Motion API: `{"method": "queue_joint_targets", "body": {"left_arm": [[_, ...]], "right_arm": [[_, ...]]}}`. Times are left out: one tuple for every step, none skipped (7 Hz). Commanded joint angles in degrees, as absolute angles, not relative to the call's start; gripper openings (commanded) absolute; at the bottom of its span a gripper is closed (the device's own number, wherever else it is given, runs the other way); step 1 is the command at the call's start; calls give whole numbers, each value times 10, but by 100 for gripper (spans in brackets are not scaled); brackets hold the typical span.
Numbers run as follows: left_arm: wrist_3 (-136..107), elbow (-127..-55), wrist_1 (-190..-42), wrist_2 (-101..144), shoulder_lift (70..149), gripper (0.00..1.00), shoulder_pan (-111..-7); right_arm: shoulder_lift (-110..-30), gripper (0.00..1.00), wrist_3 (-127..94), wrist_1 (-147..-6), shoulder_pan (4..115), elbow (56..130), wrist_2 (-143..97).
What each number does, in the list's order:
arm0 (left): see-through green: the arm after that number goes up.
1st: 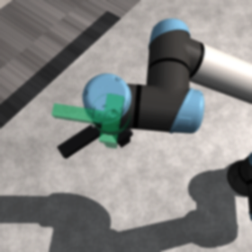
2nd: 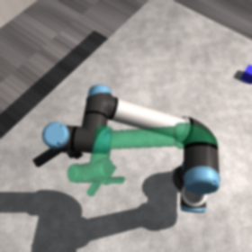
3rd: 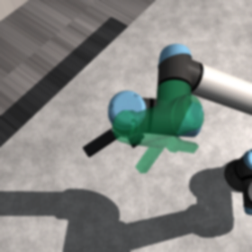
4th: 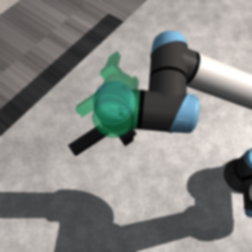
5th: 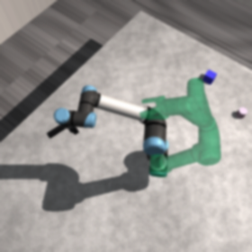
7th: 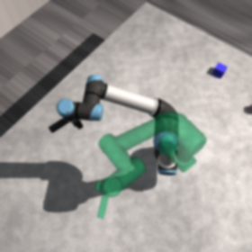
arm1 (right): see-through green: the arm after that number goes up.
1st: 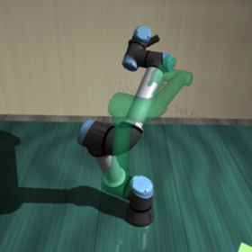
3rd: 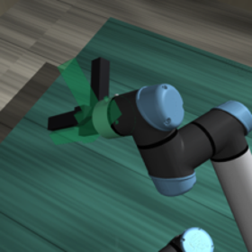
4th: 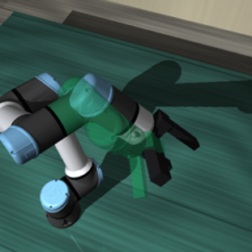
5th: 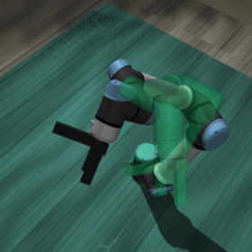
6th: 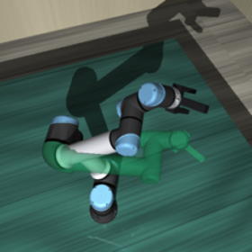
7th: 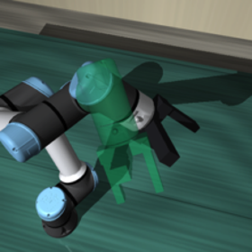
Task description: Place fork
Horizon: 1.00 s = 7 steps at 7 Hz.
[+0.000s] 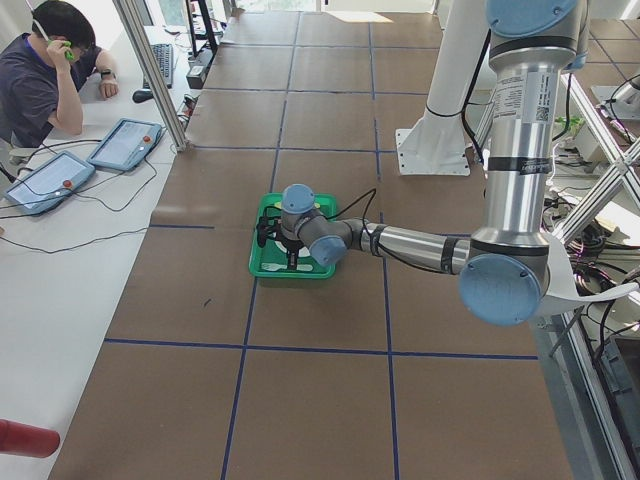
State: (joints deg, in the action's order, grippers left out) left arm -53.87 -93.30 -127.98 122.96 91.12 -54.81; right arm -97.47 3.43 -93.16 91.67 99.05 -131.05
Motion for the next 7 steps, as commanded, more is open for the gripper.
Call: {"method": "queue_joint_targets", "body": {"left_arm": [[-539,-943,-1276,1232,906,100,-555],[-535,-943,-1274,1247,894,100,-571],[-468,-947,-1271,1299,876,100,-622],[-390,-951,-1256,1309,850,100,-662],[-295,-951,-1214,1310,839,100,-705],[-183,-955,-1146,1310,837,100,-758],[-86,-966,-1070,1308,838,100,-809]], "right_arm": [[-975,100,34,-932,917,991,-1310],[-975,100,34,-932,917,991,-1310],[-975,100,34,-932,917,991,-1310],[-975,100,34,-932,917,991,-1310],[-975,100,34,-932,917,991,-1310],[-975,100,34,-932,917,991,-1310],[-975,100,34,-932,917,991,-1310]]}}
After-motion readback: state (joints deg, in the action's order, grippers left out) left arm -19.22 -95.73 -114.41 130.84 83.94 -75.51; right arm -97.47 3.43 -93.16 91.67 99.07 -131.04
